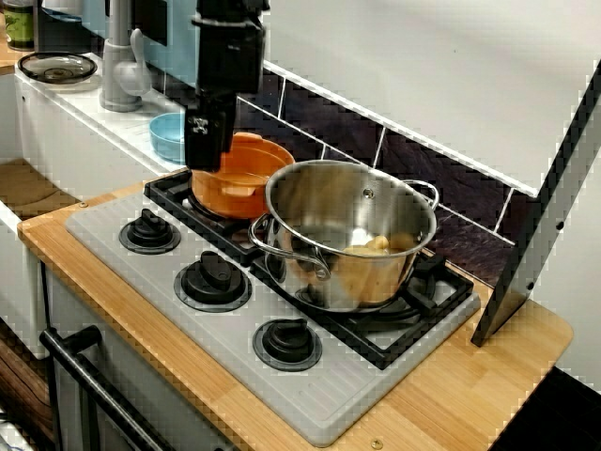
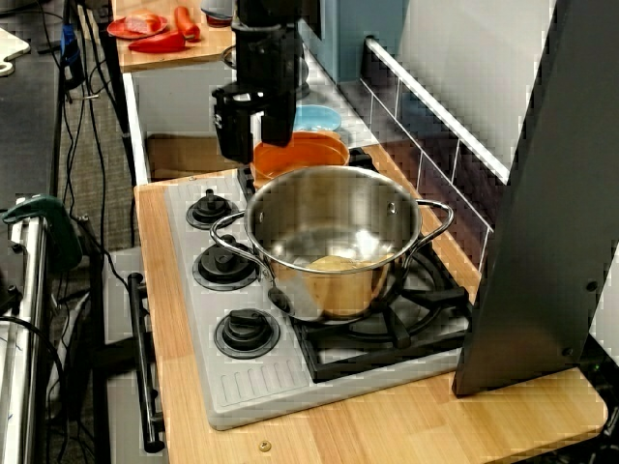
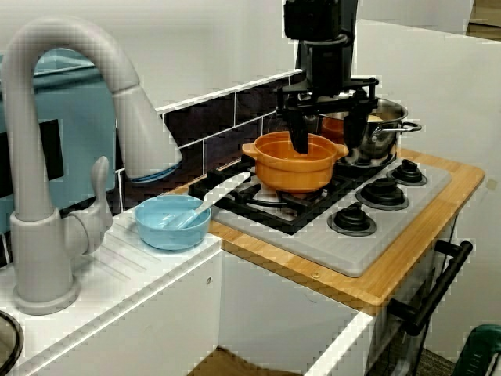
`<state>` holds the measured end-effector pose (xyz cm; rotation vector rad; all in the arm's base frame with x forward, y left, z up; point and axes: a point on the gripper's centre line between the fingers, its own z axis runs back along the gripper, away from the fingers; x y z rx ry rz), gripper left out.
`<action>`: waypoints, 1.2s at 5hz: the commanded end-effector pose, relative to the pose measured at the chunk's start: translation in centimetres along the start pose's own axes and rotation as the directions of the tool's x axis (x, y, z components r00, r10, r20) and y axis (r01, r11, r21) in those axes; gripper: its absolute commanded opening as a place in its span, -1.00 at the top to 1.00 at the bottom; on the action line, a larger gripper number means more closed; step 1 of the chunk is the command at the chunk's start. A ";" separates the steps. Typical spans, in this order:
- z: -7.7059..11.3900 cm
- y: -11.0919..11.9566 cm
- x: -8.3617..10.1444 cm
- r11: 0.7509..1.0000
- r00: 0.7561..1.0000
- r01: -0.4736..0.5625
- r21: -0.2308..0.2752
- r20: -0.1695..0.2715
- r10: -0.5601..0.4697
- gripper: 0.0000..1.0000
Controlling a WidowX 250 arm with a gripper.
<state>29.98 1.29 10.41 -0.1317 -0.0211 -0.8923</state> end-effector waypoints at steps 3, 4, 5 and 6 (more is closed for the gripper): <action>3.5 1.0 -2.1 0.993 0.997 0.034 0.110 0.061 -0.041 -1.00; 4.6 1.4 -3.5 0.992 0.996 0.029 0.122 0.077 -0.039 -1.00; 4.7 2.0 -4.9 0.991 0.996 0.007 0.130 0.089 -0.019 -1.00; 4.3 3.0 -5.3 0.988 0.997 0.000 0.155 0.078 -0.012 -1.00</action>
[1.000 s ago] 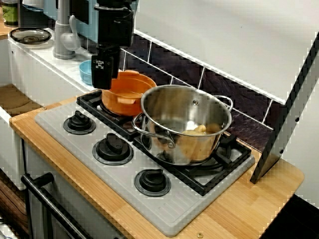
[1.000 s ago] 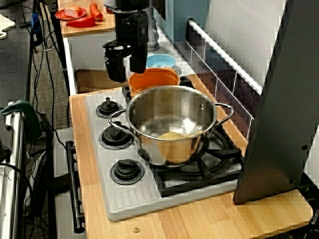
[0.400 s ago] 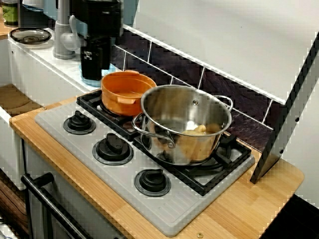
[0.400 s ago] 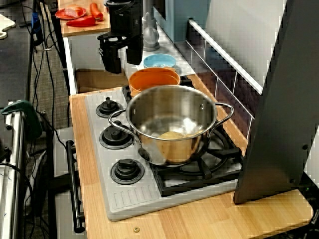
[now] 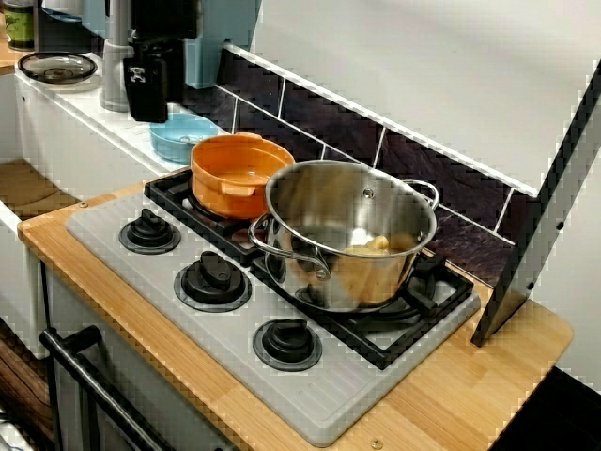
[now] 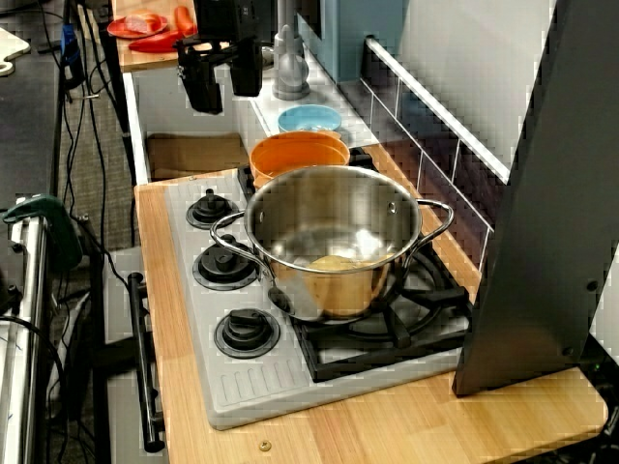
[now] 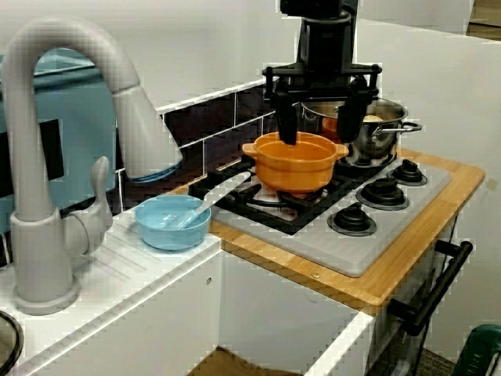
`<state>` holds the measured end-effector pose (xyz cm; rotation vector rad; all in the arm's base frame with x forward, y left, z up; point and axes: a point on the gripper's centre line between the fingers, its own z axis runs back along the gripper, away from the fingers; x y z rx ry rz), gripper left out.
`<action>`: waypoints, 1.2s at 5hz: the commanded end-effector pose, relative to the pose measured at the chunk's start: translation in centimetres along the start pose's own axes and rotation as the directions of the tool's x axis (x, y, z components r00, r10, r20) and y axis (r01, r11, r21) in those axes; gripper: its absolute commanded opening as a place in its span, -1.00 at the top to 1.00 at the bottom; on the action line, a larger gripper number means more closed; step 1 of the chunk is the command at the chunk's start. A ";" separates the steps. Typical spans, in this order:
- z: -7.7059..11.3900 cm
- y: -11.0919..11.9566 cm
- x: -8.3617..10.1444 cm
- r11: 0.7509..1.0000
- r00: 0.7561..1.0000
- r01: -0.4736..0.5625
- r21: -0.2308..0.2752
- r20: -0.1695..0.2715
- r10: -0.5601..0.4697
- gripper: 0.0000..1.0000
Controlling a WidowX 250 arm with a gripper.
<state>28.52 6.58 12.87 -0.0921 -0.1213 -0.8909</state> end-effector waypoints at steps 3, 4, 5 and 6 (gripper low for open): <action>-1.1 3.9 0.6 0.976 0.988 0.146 0.159 0.015 -0.151 -1.00; -2.0 4.7 1.0 0.963 0.973 0.229 0.139 -0.011 -0.230 -1.00; -2.3 5.6 0.9 0.945 0.952 0.303 0.119 -0.006 -0.305 -1.00; -2.2 6.2 0.6 0.945 0.950 0.308 0.112 0.016 -0.311 -1.00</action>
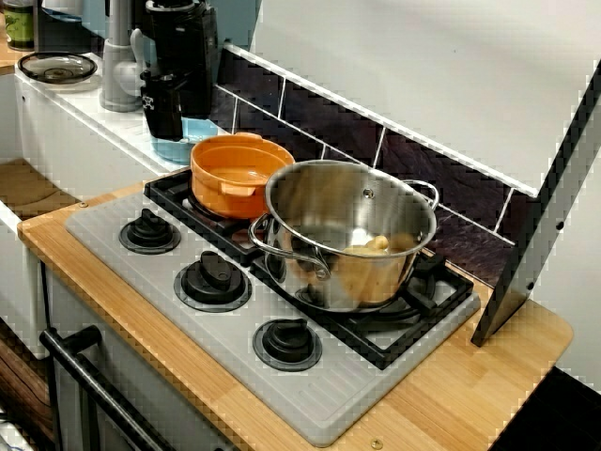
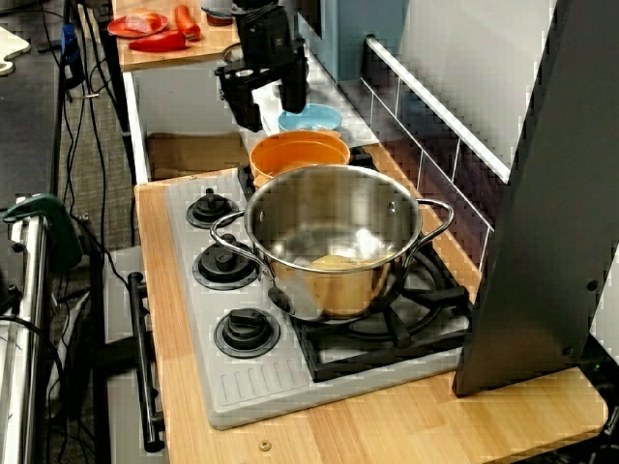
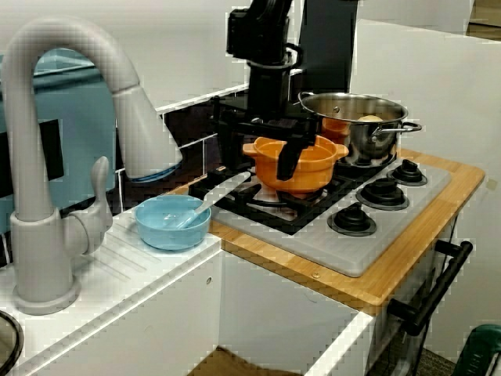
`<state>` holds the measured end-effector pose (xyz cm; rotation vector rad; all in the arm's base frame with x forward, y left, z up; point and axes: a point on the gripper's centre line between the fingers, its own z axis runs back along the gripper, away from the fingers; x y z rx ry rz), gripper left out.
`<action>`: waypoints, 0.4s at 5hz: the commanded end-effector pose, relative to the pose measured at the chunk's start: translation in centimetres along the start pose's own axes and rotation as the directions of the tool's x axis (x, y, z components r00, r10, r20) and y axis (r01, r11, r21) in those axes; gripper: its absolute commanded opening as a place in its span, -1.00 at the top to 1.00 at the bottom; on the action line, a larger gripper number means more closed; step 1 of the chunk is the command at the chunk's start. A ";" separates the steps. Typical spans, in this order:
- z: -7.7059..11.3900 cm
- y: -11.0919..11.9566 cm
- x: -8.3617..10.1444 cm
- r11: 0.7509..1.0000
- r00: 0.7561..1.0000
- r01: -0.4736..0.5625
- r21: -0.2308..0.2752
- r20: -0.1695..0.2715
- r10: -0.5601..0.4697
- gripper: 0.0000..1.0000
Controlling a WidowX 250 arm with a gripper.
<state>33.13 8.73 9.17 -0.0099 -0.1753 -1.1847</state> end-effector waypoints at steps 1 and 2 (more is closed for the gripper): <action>1.4 1.6 -0.6 0.999 0.999 0.014 0.030 0.030 -0.015 -1.00; 1.0 1.9 -0.8 1.000 1.000 0.006 0.027 0.028 -0.007 -1.00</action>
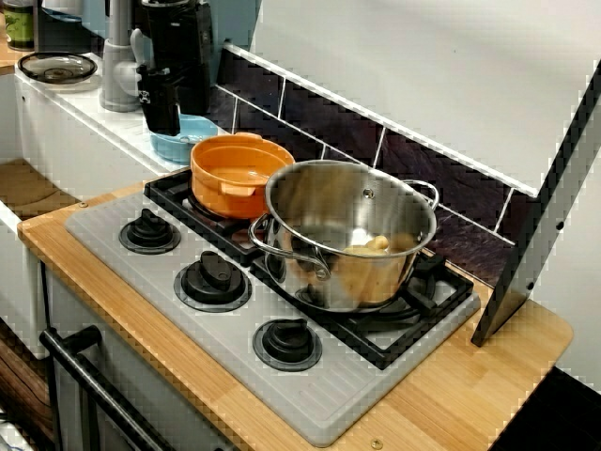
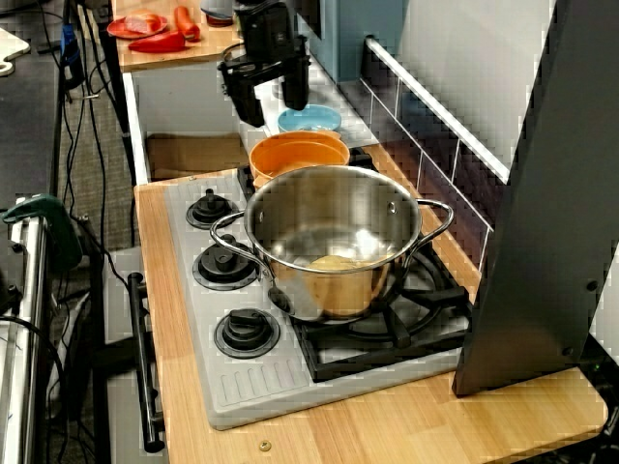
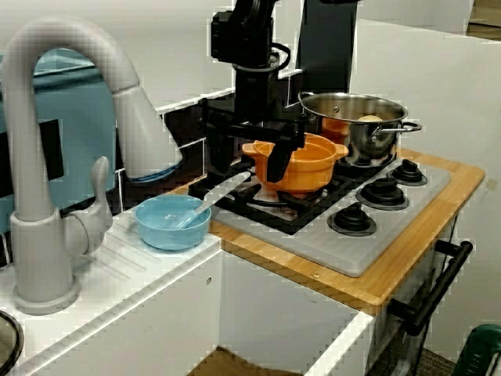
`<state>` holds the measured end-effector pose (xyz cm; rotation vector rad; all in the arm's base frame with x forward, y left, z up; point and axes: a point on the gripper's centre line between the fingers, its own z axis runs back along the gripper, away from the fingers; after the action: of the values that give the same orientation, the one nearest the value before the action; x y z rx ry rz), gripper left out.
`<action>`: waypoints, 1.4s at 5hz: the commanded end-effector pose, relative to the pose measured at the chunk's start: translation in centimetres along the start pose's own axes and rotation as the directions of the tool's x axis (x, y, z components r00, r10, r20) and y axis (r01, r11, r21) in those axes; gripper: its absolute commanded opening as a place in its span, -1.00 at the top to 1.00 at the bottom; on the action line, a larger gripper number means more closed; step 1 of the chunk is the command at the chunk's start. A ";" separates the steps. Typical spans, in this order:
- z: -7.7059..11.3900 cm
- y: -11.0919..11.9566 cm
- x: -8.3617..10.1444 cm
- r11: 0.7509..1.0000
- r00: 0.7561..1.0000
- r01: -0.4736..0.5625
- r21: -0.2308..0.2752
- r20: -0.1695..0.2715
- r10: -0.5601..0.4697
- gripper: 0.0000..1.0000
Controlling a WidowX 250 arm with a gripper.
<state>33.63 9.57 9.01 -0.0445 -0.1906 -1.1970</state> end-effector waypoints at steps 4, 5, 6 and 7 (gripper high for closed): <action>-0.3 2.3 0.8 0.999 1.000 -0.026 0.038 0.013 0.026 -1.00; -0.3 2.5 1.2 0.999 0.999 -0.035 0.041 0.017 0.034 -1.00; -0.6 2.9 1.5 0.998 0.999 -0.038 0.041 0.012 0.038 -1.00; -0.9 3.2 1.7 0.998 0.999 -0.042 0.042 0.006 0.042 -1.00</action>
<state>36.52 9.01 6.88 -0.0627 -0.1800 -1.1406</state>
